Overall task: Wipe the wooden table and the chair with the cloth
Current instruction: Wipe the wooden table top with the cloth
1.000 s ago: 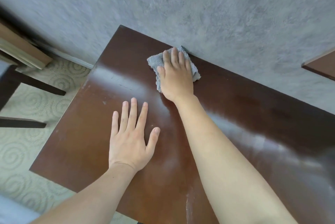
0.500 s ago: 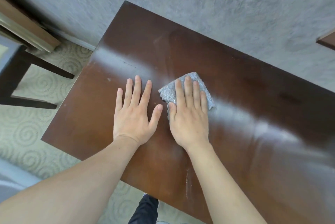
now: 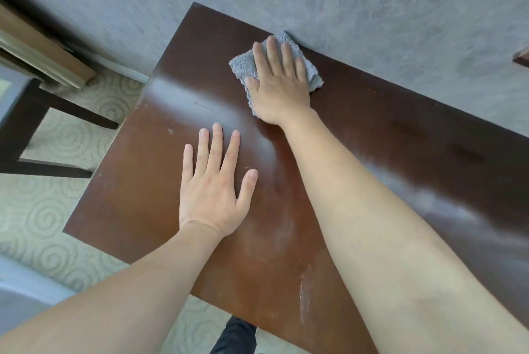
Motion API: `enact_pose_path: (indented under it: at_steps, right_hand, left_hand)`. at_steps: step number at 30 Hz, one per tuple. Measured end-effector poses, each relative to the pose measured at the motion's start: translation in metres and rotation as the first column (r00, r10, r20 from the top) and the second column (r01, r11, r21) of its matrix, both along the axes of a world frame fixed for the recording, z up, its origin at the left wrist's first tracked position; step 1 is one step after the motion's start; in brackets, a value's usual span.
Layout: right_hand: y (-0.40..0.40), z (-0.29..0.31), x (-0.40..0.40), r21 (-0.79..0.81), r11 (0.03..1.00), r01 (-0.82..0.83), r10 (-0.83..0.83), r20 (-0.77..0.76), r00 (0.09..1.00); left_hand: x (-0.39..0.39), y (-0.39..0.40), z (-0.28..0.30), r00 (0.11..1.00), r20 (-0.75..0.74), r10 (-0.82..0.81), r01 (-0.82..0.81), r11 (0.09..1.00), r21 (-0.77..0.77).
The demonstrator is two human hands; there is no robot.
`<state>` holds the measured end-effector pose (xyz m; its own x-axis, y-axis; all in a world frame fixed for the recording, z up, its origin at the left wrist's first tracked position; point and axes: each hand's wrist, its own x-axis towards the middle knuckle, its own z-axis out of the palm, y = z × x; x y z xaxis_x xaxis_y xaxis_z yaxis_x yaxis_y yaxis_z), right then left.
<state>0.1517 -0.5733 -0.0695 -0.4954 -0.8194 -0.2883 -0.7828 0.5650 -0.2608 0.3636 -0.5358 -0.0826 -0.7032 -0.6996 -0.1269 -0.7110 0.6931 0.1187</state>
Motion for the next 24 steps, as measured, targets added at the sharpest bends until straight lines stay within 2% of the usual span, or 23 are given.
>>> enact_pose_path:
  at_steps: [4, 9, 16, 21, 24]
  right_hand:
    - [0.022, 0.001, 0.016, -0.040, 0.999, -0.013, 0.013, 0.015, 1.000]
    - [0.106, 0.001, 0.072, -0.096, 0.995, 0.036, -0.039, -0.027, 0.999]
    - [0.224, 0.007, 0.157, -0.064, 0.989, 0.136, -0.136, 0.002, 0.991]
    - [0.313, 0.010, 0.213, 0.022, 0.986, 0.167, -0.167, -0.005, 0.986]
    - [0.335, 0.011, 0.221, 0.054, 0.985, 0.162, -0.161, -0.020, 0.987]
  left_hand:
    - [0.000, 0.001, 0.001, 1.000, -0.022, 0.013, -0.013, 1.000, 0.012]
    - [0.001, 0.001, 0.004, 0.999, -0.046, 0.013, -0.012, 0.999, 0.034]
    - [0.008, 0.011, 0.017, 0.963, -0.262, 0.070, -0.038, 0.992, 0.124]
    - [0.018, 0.021, 0.026, 0.897, -0.431, 0.093, 0.026, 0.965, 0.262]
    - [0.025, 0.042, 0.026, 0.909, -0.416, -0.039, 0.145, 0.963, 0.227]
